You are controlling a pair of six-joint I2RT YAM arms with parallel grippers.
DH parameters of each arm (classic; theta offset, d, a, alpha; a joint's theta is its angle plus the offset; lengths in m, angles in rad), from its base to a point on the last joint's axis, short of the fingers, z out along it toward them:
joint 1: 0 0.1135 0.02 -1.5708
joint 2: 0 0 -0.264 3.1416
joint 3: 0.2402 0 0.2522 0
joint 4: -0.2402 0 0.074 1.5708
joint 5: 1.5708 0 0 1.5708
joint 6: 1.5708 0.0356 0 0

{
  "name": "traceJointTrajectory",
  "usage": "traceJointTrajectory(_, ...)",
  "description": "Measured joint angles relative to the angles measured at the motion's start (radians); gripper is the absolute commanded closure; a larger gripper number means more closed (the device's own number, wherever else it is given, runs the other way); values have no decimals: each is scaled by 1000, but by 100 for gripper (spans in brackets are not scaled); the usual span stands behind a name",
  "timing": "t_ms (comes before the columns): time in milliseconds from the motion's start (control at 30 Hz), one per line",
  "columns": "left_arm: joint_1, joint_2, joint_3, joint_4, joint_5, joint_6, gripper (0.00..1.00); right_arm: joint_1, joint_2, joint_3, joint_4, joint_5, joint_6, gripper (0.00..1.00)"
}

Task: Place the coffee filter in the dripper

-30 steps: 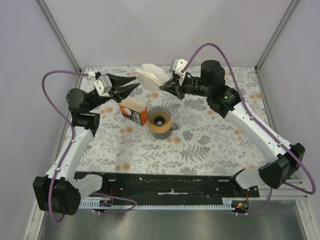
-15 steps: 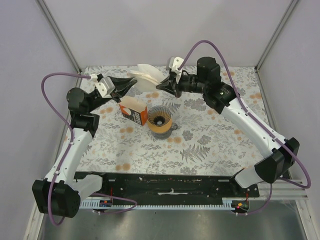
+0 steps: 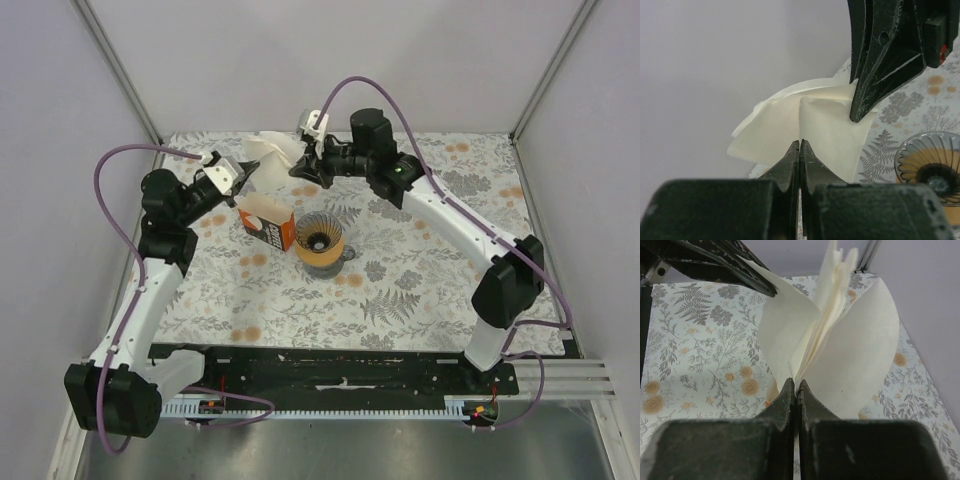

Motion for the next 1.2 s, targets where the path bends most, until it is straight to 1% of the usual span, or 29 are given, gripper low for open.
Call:
traceJointTrajectory(233, 27, 59, -16, -87, -113, 109, 98, 72, 153, 97, -19, 121, 7, 100)
traceJointTrajectory(433, 53, 122, -50, -98, -151, 161, 98, 103, 203, 103, -57, 215, 6, 100)
traceJointTrajectory(833, 72, 142, -97, -112, -153, 196, 98, 138, 283, 142, -98, 267, 2, 100)
traceJointTrajectory(1200, 72, 146, -137, -110, -153, 196, 98, 142, 296, 142, -132, 298, -21, 100)
